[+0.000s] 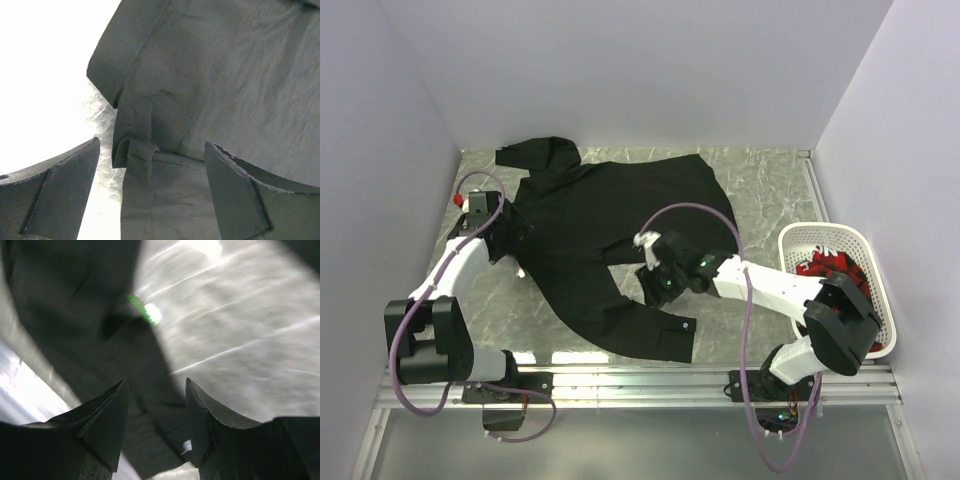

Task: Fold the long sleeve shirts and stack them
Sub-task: Fold the shirt

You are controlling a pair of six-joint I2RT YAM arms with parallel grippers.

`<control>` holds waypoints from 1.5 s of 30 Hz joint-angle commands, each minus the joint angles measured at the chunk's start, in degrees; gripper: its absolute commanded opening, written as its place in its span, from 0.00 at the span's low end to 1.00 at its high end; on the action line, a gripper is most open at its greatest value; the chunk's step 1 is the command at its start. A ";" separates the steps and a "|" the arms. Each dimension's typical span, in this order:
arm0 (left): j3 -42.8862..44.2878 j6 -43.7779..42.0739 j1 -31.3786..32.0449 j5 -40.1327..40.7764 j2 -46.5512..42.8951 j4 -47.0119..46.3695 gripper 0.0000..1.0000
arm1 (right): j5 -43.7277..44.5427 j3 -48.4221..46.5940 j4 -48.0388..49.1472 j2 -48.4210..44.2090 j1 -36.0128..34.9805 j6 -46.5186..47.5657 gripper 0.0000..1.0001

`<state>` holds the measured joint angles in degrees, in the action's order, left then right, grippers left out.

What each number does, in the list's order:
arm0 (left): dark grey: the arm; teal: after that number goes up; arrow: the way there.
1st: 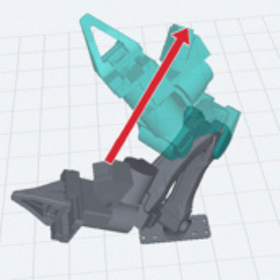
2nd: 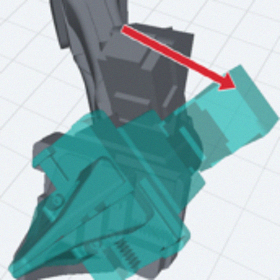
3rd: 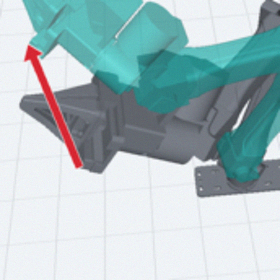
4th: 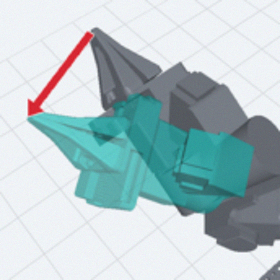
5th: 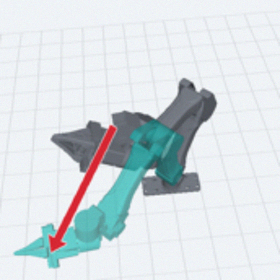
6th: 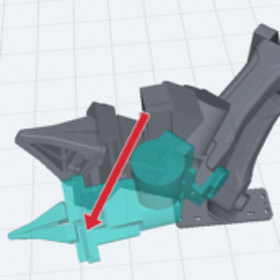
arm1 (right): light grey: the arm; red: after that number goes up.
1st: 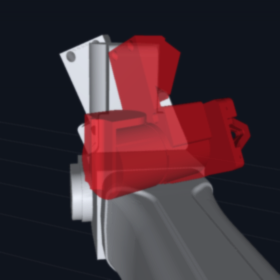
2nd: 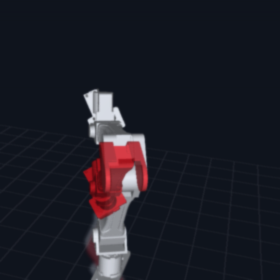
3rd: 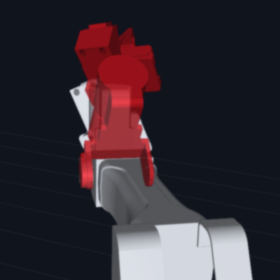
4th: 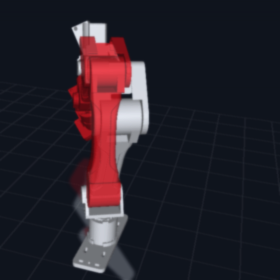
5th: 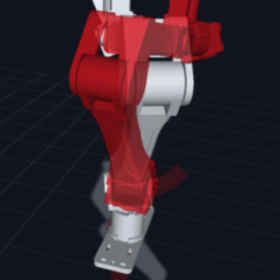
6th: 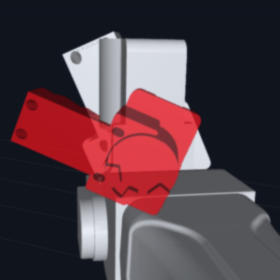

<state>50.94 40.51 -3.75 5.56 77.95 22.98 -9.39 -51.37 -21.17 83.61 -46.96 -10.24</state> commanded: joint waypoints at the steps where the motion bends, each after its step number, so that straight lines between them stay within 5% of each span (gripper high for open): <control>1: 1.01 -2.10 -0.21 2.52 -3.77 -0.66 0.91 | -4.84 -0.91 -3.35 -1.35 -3.83 6.72 0.56; 22: -2.77 -3.33 -0.21 8.68 -10.63 -0.92 0.91 | 10.78 -11.20 -14.78 18.68 -20.98 13.93 0.57; 28: -2.77 -3.25 -0.29 8.59 -10.45 -1.10 0.90 | 14.04 -12.52 -15.39 21.15 -21.95 13.76 0.40; 32: -2.77 -2.98 -0.29 8.67 -10.89 -1.19 0.90 | 14.40 -14.54 -16.53 21.24 -21.95 13.58 0.00; 39: -2.78 -2.72 -0.21 8.94 -11.24 -1.10 0.90 | 19.14 -22.52 -20.31 17.20 -20.72 15.51 0.00; 45: -3.04 -1.93 -0.21 9.56 -11.51 -0.48 0.90 | 22.39 -35.79 -20.50 17.37 -12.91 16.04 0.00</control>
<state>48.12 38.30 -3.79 14.02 68.29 23.38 8.60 -80.07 -42.44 103.50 -64.03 5.04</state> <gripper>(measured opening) 0.902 0.014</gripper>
